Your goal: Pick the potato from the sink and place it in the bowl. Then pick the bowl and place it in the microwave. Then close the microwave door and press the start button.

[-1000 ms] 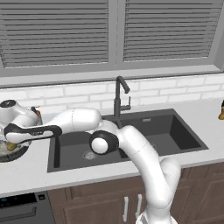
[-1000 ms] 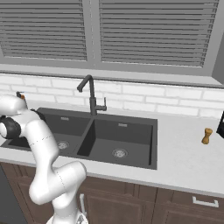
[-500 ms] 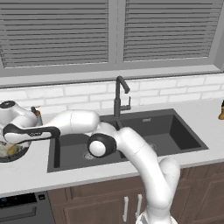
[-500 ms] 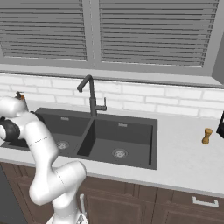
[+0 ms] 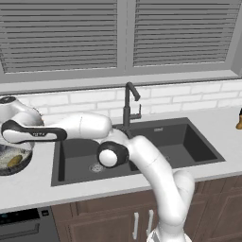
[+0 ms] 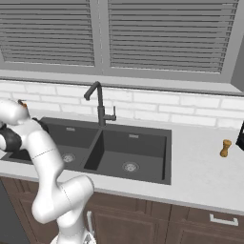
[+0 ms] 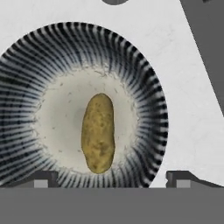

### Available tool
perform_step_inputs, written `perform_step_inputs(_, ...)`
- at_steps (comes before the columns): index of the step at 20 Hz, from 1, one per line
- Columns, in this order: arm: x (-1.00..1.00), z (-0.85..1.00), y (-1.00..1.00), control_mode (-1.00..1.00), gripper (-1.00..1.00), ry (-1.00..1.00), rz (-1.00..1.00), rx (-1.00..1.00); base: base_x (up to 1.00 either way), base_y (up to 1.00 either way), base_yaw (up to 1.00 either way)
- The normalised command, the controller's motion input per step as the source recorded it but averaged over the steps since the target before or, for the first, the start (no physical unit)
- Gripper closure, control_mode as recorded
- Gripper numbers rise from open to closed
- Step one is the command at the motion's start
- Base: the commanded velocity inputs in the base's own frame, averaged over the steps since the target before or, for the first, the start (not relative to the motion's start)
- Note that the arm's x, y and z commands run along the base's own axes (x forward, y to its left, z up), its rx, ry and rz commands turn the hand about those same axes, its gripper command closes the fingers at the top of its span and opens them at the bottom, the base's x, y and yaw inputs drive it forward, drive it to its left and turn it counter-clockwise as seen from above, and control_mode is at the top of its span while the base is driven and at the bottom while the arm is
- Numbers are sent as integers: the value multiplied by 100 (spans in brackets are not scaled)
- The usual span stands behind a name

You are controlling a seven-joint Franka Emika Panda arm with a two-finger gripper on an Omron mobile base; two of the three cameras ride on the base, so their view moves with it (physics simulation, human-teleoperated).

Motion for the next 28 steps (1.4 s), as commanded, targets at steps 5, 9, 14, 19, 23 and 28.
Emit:
perform_step_inputs(5,-4,-18,-54,-100,-100,6,0,0,0,0,0)
perform_step_inputs(9,11,-11,-6,-100,-100,0,0,0,0,0,0)
perform_step_inputs(14,0,-32,-4,-100,-100,5,0,0,0,0,0)
perform_step_inputs(19,0,-24,-18,-100,-100,6,0,0,0,0,0)
perform_step_inputs(23,8,-19,-5,-100,-100,4,0,0,0,0,0)
perform_step_inputs(28,29,-25,0,-100,-100,1,0,0,0,0,0)
